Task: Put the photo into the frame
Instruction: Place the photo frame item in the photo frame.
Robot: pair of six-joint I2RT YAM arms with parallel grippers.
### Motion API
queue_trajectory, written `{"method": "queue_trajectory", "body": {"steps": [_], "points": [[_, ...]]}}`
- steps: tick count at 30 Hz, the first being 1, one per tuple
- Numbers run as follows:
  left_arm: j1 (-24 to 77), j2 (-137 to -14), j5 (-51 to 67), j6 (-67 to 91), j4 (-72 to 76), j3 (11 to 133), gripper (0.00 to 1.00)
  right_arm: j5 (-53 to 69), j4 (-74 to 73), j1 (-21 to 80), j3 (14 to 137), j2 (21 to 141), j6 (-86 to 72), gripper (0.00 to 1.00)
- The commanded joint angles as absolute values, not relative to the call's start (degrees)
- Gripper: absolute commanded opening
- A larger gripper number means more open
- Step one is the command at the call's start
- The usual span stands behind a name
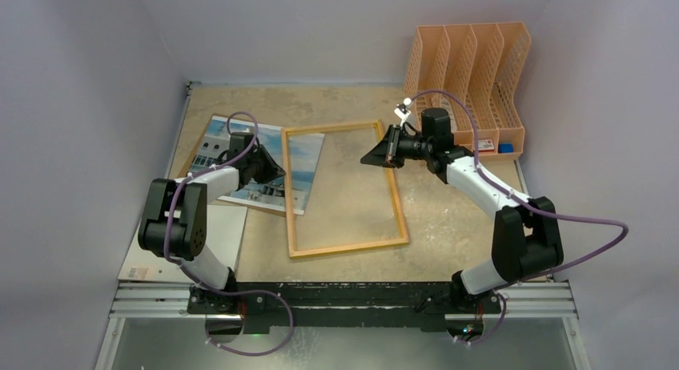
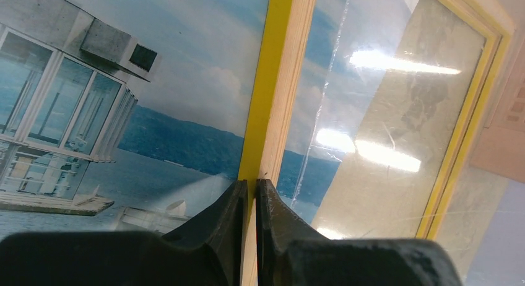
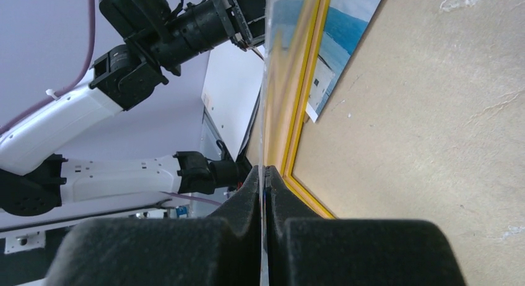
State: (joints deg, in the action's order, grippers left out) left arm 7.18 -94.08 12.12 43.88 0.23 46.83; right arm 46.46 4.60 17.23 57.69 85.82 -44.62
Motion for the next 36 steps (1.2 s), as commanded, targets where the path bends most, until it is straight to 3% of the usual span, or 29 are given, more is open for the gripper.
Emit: {"method": "queue_trajectory", "body": {"steps": [1, 36], "points": [[7.1, -93.1, 9.0, 42.1, 0.1, 48.5, 0.13, 48.1, 5.5, 16.8, 57.1, 83.9, -46.6, 0.0], [7.1, -94.3, 9.9, 42.4, 0.1, 48.0, 0.13, 50.6, 8.9, 16.9, 57.3, 89.7, -41.1, 0.0]]}}
